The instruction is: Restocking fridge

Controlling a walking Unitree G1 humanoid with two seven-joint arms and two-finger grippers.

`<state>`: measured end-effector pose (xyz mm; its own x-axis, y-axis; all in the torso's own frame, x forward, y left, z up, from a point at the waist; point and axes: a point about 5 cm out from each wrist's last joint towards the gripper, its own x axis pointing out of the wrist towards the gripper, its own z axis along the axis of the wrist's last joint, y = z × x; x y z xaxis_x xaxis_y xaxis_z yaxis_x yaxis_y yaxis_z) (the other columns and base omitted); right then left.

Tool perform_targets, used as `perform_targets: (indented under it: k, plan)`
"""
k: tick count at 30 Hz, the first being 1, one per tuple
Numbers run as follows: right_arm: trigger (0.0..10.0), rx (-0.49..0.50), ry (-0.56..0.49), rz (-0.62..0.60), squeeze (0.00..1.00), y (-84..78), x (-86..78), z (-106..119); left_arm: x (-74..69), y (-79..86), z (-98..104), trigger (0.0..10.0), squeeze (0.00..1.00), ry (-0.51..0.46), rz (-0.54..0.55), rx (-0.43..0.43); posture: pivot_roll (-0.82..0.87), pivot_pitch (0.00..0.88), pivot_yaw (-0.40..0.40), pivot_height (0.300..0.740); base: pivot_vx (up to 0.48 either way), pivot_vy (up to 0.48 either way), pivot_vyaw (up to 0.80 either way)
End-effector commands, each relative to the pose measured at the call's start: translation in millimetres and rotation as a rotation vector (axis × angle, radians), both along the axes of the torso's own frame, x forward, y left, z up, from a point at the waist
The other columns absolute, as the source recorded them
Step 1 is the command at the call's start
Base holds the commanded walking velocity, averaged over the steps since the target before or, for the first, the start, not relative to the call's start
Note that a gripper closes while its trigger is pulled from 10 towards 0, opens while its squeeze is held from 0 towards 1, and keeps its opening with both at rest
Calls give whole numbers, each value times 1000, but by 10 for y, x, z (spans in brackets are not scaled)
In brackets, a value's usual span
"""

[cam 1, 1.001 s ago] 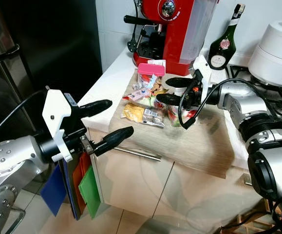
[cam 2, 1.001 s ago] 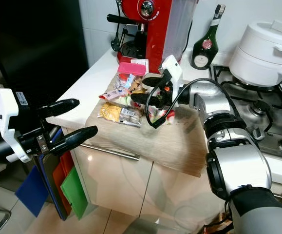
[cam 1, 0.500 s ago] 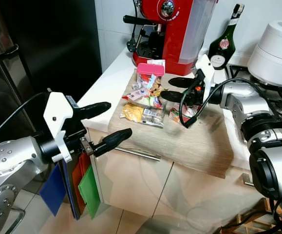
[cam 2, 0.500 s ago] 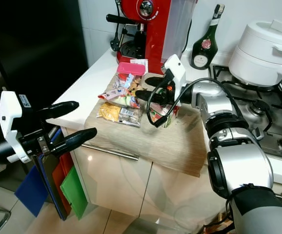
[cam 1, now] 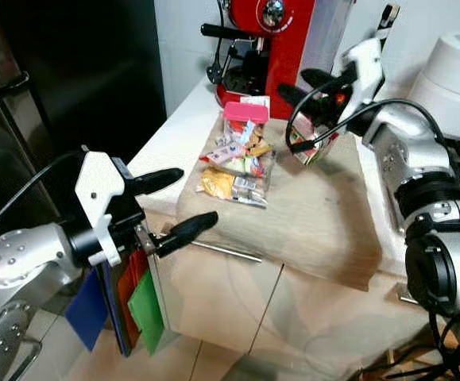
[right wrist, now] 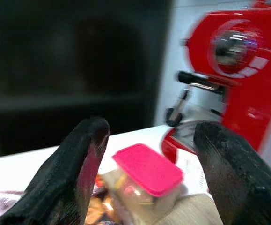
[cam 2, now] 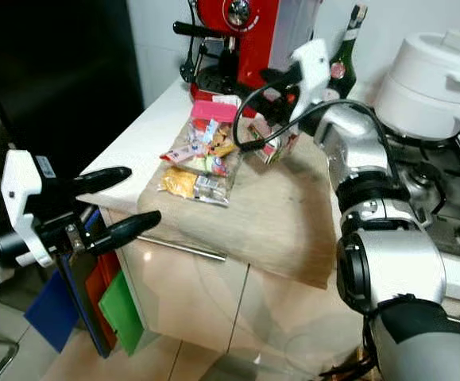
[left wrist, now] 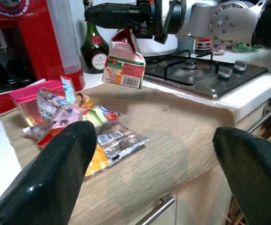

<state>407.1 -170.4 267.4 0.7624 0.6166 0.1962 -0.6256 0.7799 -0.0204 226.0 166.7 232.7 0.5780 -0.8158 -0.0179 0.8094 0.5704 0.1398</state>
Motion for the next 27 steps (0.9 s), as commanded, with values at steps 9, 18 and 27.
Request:
perform_targets:
  k: [9, 18, 27]
  plan:
    - [10000, 174, -1, -102, 0, -82, 13, 72, 34, -27, -7, 10000, 0, -10, -19, 3, 130, 0, -8, 740, 0, 0, 0]
    - [10000, 233, -132, -333, 0, -111, 4, 133, 167, 23, 23, 10000, 0, -56, 96, -19, 120, 0, -12, 740, 0, 0, 0]
    - [10000, 310, -198, -473, 0, 176, -134, 15, 351, -68, 35, 10000, 0, -77, 247, -169, 70, 0, -14, 740, 0, 0, 0]
